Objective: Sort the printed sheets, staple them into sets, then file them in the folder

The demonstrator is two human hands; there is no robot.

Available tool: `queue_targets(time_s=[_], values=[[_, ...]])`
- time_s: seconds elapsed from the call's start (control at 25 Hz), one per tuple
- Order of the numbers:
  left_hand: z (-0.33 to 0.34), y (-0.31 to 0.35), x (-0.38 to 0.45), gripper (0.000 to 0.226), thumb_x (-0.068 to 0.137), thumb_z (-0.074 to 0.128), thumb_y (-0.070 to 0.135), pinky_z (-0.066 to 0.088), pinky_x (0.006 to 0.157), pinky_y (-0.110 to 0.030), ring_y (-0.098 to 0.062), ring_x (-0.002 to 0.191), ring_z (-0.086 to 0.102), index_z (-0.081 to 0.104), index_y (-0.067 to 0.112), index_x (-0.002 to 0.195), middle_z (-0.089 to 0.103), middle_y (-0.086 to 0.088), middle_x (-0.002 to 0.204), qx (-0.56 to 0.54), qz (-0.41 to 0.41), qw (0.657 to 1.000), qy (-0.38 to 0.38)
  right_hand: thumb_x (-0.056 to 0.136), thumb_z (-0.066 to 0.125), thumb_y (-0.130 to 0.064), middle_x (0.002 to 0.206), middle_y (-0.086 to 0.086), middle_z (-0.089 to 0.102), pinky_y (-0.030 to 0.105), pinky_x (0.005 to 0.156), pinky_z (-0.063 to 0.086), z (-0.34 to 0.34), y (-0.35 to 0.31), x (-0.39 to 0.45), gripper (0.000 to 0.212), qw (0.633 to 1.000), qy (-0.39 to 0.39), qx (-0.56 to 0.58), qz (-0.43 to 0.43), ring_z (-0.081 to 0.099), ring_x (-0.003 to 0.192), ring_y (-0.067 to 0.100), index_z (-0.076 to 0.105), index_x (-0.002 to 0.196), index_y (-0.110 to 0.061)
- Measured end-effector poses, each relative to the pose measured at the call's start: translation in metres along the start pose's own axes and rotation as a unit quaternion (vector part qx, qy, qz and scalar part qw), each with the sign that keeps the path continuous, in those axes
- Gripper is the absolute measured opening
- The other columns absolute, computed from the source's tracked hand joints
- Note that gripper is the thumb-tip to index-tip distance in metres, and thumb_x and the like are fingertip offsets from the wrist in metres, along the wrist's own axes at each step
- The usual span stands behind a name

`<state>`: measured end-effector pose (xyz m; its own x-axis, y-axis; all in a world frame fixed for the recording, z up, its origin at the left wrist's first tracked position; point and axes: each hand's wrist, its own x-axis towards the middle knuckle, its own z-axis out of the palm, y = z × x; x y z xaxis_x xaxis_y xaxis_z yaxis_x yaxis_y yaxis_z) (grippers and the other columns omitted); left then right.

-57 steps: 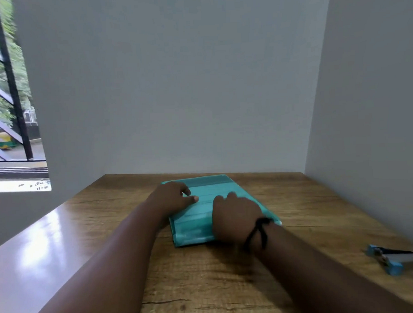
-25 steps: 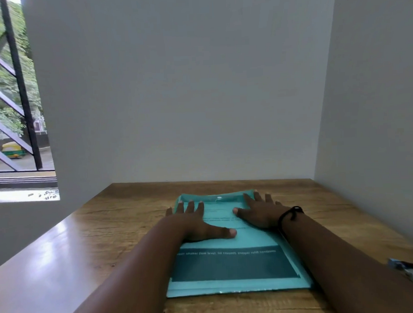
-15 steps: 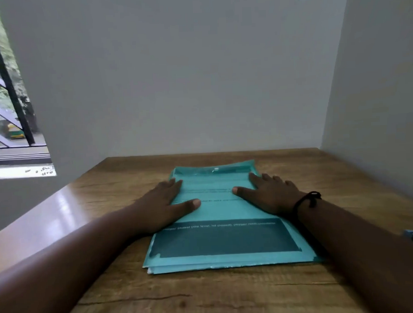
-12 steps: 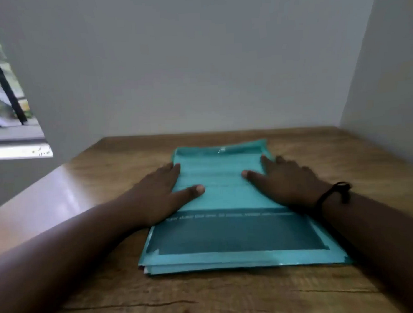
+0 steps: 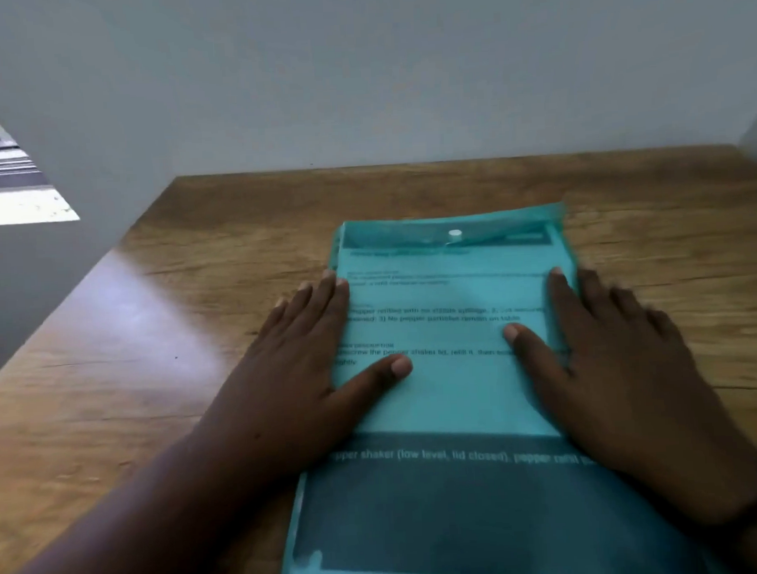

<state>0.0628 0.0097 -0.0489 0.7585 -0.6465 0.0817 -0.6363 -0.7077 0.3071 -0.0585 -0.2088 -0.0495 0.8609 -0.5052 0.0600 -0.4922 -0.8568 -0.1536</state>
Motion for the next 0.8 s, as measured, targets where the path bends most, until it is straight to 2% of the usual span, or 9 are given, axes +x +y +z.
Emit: queue_targets(time_s=[0.16, 0.28, 0.4, 0.48, 0.56, 0.68, 0.72, 0.8], values=[[0.002, 0.004, -0.003, 0.099, 0.074, 0.011, 0.082, -0.010, 0.117, -0.023, -0.005, 0.146, -0.008, 0.011, 0.025, 0.154, -0.006, 0.013, 0.154, -0.005, 0.009, 0.999, 0.030, 0.082, 0.001, -0.067, 0.160, 0.009, 0.010, 0.048, 0.118, 0.012, 0.003, -0.005, -0.002, 0.084, 1.000, -0.005, -0.009, 0.022, 0.014, 0.146, 0.032, 0.007, 0.153, -0.022], [-0.001, 0.008, -0.006, 0.096, 0.076, 0.000, 0.082, -0.013, 0.119, -0.031, -0.015, 0.147, -0.018, -0.002, 0.026, 0.154, -0.015, 0.004, 0.159, 0.033, -0.008, 0.999, -0.009, 0.082, 0.003, -0.065, 0.159, 0.013, 0.015, 0.053, 0.116, 0.013, -0.003, -0.008, -0.004, 0.086, 0.999, -0.020, -0.006, 0.032, 0.017, 0.144, 0.037, 0.014, 0.153, -0.019], [-0.005, 0.011, -0.005, 0.099, 0.068, -0.015, 0.085, -0.014, 0.119, -0.035, -0.020, 0.147, -0.020, -0.015, 0.030, 0.150, -0.023, 0.002, 0.157, 0.031, -0.023, 0.998, -0.051, 0.079, -0.004, -0.065, 0.161, 0.011, 0.003, 0.053, 0.116, 0.005, -0.009, -0.008, -0.003, 0.088, 0.997, -0.071, 0.000, 0.032, 0.007, 0.146, 0.037, 0.002, 0.154, -0.020], [-0.009, 0.013, -0.004, 0.094, 0.068, -0.015, 0.083, -0.014, 0.119, -0.037, -0.020, 0.147, -0.020, -0.021, 0.031, 0.146, -0.025, 0.002, 0.155, 0.041, -0.021, 0.996, -0.075, 0.083, -0.002, -0.065, 0.161, 0.010, -0.004, 0.052, 0.117, 0.000, -0.012, -0.007, -0.002, 0.083, 0.995, -0.096, 0.009, 0.026, -0.001, 0.146, 0.037, -0.006, 0.153, -0.020], [-0.014, 0.015, -0.003, 0.093, 0.070, -0.011, 0.080, -0.015, 0.118, -0.037, -0.021, 0.147, -0.021, -0.023, 0.028, 0.146, -0.027, -0.001, 0.155, 0.050, -0.024, 0.993, -0.104, 0.092, 0.007, -0.062, 0.161, 0.010, -0.009, 0.052, 0.117, -0.003, -0.019, -0.007, -0.001, 0.076, 0.992, -0.125, 0.018, 0.020, -0.007, 0.146, 0.037, -0.009, 0.153, -0.021], [-0.019, 0.022, -0.010, 0.110, 0.061, -0.014, 0.083, -0.016, 0.115, -0.038, -0.024, 0.146, -0.022, -0.021, 0.019, 0.150, -0.028, -0.006, 0.156, 0.043, -0.040, 0.987, -0.149, 0.094, 0.012, -0.063, 0.160, 0.010, -0.012, 0.051, 0.118, -0.003, -0.033, -0.002, 0.000, 0.075, 0.987, -0.159, 0.008, 0.000, -0.010, 0.146, 0.036, -0.010, 0.153, -0.021], [-0.019, 0.022, -0.011, 0.116, 0.057, -0.016, 0.085, -0.017, 0.115, -0.039, -0.024, 0.146, -0.023, -0.020, 0.017, 0.150, -0.028, -0.008, 0.157, 0.040, -0.045, 0.985, -0.160, 0.091, 0.008, -0.068, 0.160, 0.011, -0.013, 0.050, 0.118, -0.003, -0.038, 0.000, 0.000, 0.080, 0.986, -0.165, 0.004, -0.007, -0.011, 0.146, 0.035, -0.010, 0.153, -0.020], [-0.025, 0.023, -0.010, 0.125, 0.051, -0.019, 0.088, -0.020, 0.115, -0.040, -0.025, 0.146, -0.024, -0.020, 0.012, 0.150, -0.029, -0.008, 0.156, 0.052, -0.053, 0.984, -0.160, 0.070, -0.015, -0.079, 0.159, 0.012, -0.015, 0.046, 0.118, -0.005, -0.046, -0.005, 0.000, 0.104, 0.989, -0.141, -0.007, -0.030, -0.011, 0.147, 0.033, -0.010, 0.153, -0.016]])
